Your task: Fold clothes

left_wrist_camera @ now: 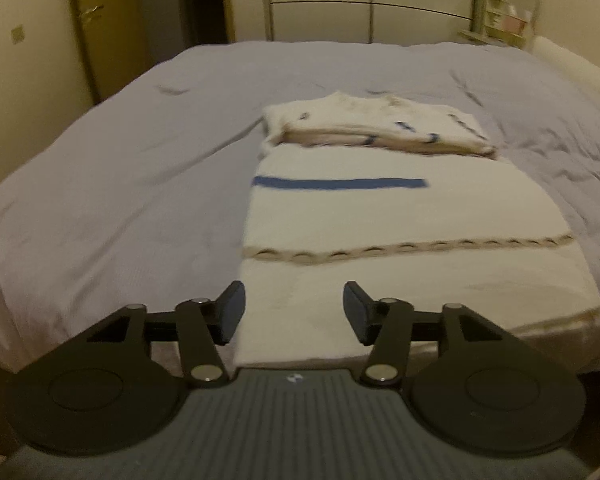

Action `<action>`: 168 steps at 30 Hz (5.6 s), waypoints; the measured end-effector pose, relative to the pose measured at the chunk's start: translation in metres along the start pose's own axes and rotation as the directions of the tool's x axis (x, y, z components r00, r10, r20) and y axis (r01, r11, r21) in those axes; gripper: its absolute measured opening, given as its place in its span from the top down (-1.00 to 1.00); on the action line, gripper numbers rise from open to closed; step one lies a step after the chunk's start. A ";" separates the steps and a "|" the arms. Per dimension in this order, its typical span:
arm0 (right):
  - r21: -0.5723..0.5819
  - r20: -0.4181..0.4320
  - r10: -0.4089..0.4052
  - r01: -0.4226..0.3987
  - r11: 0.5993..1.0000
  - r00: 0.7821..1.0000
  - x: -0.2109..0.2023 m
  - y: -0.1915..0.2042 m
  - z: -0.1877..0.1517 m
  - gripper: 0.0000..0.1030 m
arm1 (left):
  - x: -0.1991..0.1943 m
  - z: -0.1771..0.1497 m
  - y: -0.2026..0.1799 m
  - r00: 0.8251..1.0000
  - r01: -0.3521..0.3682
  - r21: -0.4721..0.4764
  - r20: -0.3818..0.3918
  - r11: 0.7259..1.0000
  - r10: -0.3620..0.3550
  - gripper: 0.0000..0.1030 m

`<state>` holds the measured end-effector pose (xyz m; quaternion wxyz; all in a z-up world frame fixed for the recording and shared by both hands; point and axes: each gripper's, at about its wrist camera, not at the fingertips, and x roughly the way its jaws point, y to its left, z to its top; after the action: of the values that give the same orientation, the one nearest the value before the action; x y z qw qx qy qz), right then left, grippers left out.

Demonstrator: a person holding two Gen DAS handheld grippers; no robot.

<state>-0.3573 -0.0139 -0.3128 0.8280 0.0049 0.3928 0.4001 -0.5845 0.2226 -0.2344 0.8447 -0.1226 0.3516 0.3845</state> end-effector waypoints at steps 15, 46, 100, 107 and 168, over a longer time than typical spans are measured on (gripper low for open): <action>-0.034 -0.006 -0.008 0.008 0.999 1.000 -0.019 0.015 -0.028 -0.73 | -0.011 -0.017 -0.022 0.999 0.033 0.016 -0.036 0.999 -0.032 -0.08; -0.338 0.163 -0.077 0.129 0.932 0.984 -0.013 -0.045 -0.036 -0.70 | 0.040 -0.084 0.053 0.986 -0.111 0.452 0.162 0.885 0.041 0.36; -0.956 0.160 0.068 0.137 0.261 0.985 0.033 -0.018 -0.026 0.87 | 0.072 -0.079 0.046 0.887 -0.239 0.890 0.363 0.388 -0.286 0.85; -0.945 0.152 0.086 0.120 0.304 0.985 -0.031 -0.009 -0.037 0.87 | -0.002 -0.118 0.060 0.876 -0.239 0.855 0.394 0.461 -0.277 0.84; -0.422 -0.092 0.062 -0.095 0.902 0.994 0.263 -0.061 0.275 0.81 | 0.302 0.201 0.114 0.921 0.384 0.018 0.066 0.923 -0.384 0.81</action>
<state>-0.0395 0.2040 -0.3125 0.7768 -0.1752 0.3267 0.5091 -0.4307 0.5655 -0.2898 0.9154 -0.1740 0.2927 0.2146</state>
